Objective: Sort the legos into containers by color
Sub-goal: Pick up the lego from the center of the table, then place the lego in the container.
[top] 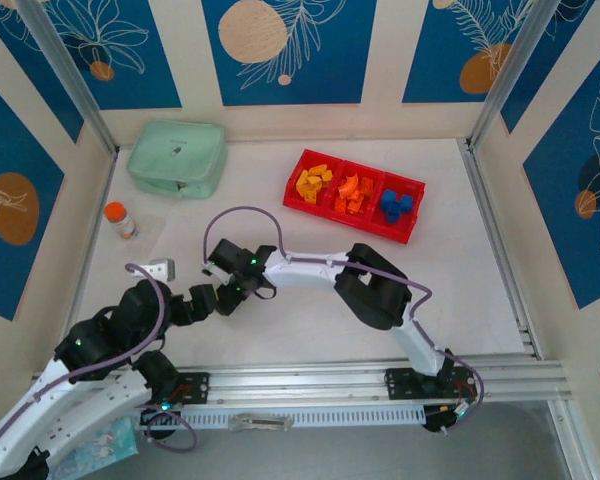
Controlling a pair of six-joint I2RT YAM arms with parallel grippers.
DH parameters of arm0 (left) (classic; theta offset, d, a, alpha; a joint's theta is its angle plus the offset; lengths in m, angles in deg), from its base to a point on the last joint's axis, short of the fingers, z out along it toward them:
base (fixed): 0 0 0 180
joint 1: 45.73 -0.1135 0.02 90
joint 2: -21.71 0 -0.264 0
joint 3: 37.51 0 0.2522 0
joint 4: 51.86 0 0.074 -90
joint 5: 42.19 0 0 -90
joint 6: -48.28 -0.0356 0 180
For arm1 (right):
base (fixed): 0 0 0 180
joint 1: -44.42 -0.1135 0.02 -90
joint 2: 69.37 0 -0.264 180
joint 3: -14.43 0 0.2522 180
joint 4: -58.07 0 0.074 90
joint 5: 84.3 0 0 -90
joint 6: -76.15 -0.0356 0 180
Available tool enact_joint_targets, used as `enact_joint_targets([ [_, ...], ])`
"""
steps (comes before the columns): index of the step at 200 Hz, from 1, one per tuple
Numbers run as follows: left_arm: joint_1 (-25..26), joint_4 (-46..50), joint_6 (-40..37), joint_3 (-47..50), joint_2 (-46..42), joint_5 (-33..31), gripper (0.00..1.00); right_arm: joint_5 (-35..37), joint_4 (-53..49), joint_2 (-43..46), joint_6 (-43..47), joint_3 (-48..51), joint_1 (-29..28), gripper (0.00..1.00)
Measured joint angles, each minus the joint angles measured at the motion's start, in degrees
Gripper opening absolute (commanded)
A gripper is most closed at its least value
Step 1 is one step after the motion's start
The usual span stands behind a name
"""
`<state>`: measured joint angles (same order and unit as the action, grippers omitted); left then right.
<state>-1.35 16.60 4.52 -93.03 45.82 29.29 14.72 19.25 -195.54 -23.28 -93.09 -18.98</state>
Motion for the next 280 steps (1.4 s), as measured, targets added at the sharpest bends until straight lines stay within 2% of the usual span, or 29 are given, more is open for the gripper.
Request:
enact_joint_targets([
  [47, 0.00, -0.15, -0.02, 0.02, -0.02, -0.02, 0.99, 0.74, -0.90, -0.50, 1.07, -0.42, -0.31, 0.46],
  [83, 0.00, -0.90, -0.20, 0.02, -0.02, 0.02, 0.99, 1.18, -1.33, -0.48, 1.36, -0.42, -0.46, 0.35],
  [124, 0.00, -2.75, -1.09, 0.02, 0.61, 0.52, 0.99, 1.44, -2.10, 1.09, 0.04, 0.39, -0.22, 0.30],
  [164, 0.00, -6.40, -3.26, 0.00, 4.52, 2.23, 0.99, 1.60, -3.89, 11.39, -3.91, 6.60, 2.43, 0.28],
  [219, -0.02, -14.64, -6.29, -1.11, 11.96, 5.25, 0.99, 6.29, -7.67, 28.06, -11.04, 13.77, 14.93, 0.27],
  [280, -0.04, -26.86, -6.71, -1.14, 22.16, 9.99, 0.99, 13.64, -11.43, 33.68, -16.33, 15.91, 37.99, 0.27],
])
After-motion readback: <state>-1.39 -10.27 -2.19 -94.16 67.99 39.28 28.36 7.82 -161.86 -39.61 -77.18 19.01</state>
